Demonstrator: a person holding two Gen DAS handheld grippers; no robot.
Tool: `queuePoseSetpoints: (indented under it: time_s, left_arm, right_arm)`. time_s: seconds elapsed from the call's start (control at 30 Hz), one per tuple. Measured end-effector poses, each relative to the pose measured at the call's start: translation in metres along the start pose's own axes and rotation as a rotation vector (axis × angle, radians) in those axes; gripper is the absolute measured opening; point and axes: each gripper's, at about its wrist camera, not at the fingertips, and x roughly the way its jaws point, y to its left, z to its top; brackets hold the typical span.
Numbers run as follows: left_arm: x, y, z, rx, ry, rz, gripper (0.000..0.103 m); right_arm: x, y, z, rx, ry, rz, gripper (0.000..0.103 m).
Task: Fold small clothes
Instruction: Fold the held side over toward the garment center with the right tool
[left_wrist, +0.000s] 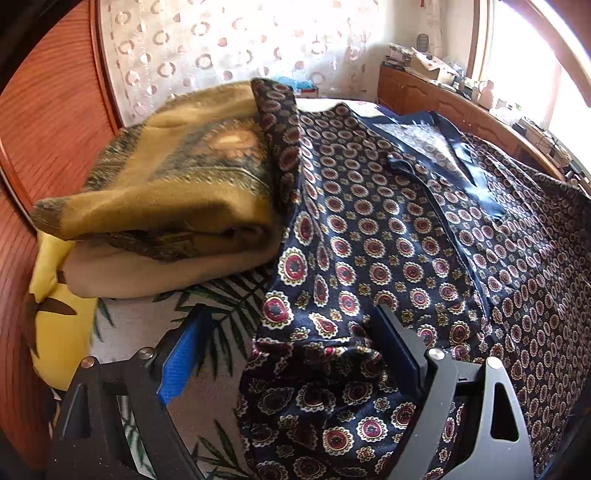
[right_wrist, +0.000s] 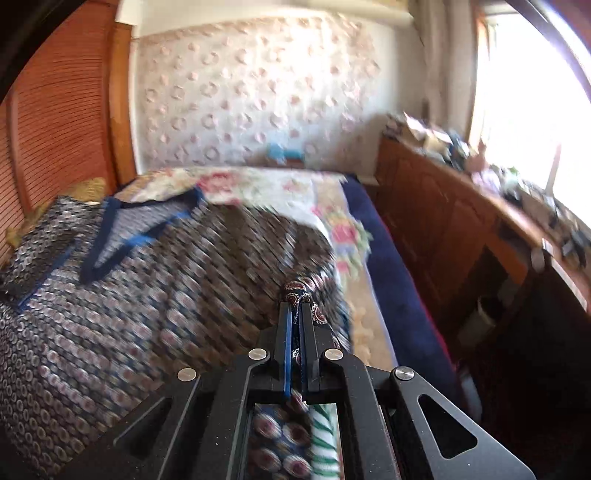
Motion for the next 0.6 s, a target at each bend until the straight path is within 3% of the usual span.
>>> queuePoseSetpoints:
  time_s: [0.13,0.27,0.47,0.6]
  left_arm:
    - [-0.021,-0.007,-0.001,0.034,-0.082,0.05,0.087]
    - [-0.044,-0.011,0.004,0.027,-0.145,0.049,0.087]
    - [-0.071,-0.015,0.014,0.002,-0.191,-0.011,0.087]
    - [-0.074,-0.033,0.023,0.023,-0.2,-0.094,0.087]
  right_arm:
    - [0.004,0.03,0.0,-0.062,0.014,0.069,0.003]
    - [0.02,0.048,-0.012,-0.079,0.074,0.123,0.003]
    - [0.048,0.058,-0.02,-0.055,0.153,0.176,0.003]
    - [0.053,0.053,-0.018,-0.032,0.175,0.19,0.003]
